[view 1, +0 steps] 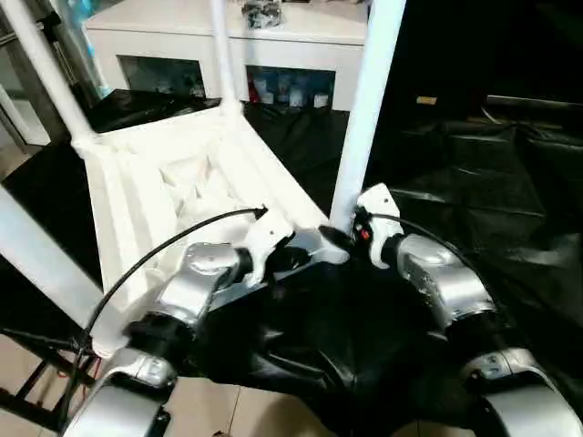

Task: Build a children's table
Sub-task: Rotate leg to tighten

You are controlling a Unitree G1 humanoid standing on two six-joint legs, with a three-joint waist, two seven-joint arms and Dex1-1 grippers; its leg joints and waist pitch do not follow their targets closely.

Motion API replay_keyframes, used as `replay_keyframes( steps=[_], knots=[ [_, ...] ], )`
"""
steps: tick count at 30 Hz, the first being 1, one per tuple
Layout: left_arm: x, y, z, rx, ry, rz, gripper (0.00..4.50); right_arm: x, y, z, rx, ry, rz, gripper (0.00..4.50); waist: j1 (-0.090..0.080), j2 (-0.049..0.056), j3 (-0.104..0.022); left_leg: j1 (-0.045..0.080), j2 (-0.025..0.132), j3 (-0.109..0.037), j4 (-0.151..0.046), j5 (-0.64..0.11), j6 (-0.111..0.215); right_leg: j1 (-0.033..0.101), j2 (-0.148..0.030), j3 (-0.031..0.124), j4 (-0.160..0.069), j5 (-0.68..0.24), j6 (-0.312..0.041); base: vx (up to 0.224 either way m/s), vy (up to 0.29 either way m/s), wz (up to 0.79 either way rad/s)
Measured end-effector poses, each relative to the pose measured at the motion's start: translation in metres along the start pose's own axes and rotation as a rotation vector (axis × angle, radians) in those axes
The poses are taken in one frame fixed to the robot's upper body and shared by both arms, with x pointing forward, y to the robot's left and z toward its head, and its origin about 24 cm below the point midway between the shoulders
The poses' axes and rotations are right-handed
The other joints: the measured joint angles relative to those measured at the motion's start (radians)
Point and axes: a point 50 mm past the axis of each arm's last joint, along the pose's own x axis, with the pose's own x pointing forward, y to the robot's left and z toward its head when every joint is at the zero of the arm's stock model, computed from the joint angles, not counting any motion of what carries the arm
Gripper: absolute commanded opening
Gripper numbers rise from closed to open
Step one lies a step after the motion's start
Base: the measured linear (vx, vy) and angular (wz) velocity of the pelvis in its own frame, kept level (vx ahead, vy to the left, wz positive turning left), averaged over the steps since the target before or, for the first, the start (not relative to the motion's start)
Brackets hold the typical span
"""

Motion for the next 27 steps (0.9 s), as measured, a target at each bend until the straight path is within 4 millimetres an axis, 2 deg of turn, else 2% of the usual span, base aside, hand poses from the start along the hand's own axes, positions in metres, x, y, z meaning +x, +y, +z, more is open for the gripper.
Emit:
replay_keyframes(
  steps=[1,2,4,7,10,16,19,24,27],
  knots=[
    [0.003,-0.001,0.002,-0.006,-0.003,0.015,0.0,0.002,0.0,0.0,0.011,-0.002,-0.037,1.97,-0.001,-0.001,0.0,0.0,0.0,0.0,0.0,0.0,0.0,0.0,0.0,0.0,-0.001,0.0,0.0,0.0,0.0,0.0],
    [0.005,-0.003,0.003,-0.014,-0.01,0.026,0.0,0.003,0.001,0.001,0.013,-0.008,-0.064,2.32,-0.002,0.0,0.0,0.0,0.0,0.0,-0.001,0.0,0.0,0.0,0.0,0.0,-0.002,0.0,0.0,0.0,0.0,0.0],
    [0.005,-0.003,0.003,-0.017,-0.014,0.03,0.0,0.004,0.002,0.001,0.009,-0.015,-0.076,2.67,-0.001,0.0,0.0,0.0,0.0,0.0,-0.002,-0.001,0.0,0.0,0.0,0.0,-0.003,0.0,0.0,0.0,0.0,0.0],
    [0.006,-0.004,0.004,-0.014,-0.015,0.024,0.0,0.005,0.002,-0.001,0.011,-0.008,-0.071,2.94,0.003,0.0,0.0,-0.001,0.0,0.0,-0.003,0.0,0.0,0.0,0.0,-0.001,-0.003,0.0,0.0,0.0,0.0,0.0],
    [0.001,-0.002,0.002,0.0,-0.017,0.002,0.0,0.004,0.002,-0.003,0.024,-0.009,-0.03,3.16,0.002,0.008,0.002,-0.001,0.0,0.0,-0.003,0.0,0.0,0.0,0.0,-0.001,-0.003,0.0,0.0,0.0,0.0,0.0],
    [-0.006,-0.002,0.001,0.029,-0.019,-0.046,0.0,-0.003,-0.004,-0.006,0.016,-0.002,0.047,3.59,0.01,0.013,0.005,-0.002,0.0,0.0,-0.003,-0.001,0.0,-0.001,0.0,-0.001,-0.003,0.0,0.0,0.0,0.0,0.0],
    [-0.012,-0.003,-0.001,0.05,-0.019,-0.096,0.0,-0.012,-0.01,-0.009,-0.048,0.017,0.138,3.9,0.018,0.013,0.005,-0.003,0.0,0.0,-0.003,-0.001,0.0,-0.002,0.0,-0.001,-0.003,0.0,0.0,0.0,0.0,0.0],
    [-0.029,-0.005,-0.007,0.083,-0.014,-0.228,0.0,-0.033,-0.011,-0.01,-0.16,0.039,0.383,3.9,0.03,0.01,0.007,-0.006,0.001,0.0,-0.002,0.002,0.005,-0.004,0.0,-0.002,-0.002,-0.001,0.0,0.0,0.0,0.0],
    [-0.037,-0.005,-0.01,0.095,-0.004,-0.294,0.0,-0.043,-0.011,-0.007,-0.202,0.053,0.482,3.9,0.044,0.008,0.008,-0.006,0.001,0.001,0.0,0.002,0.005,-0.004,0.0,-0.002,-0.001,0.0,0.0,0.0,0.0,0.0]
  ],
)
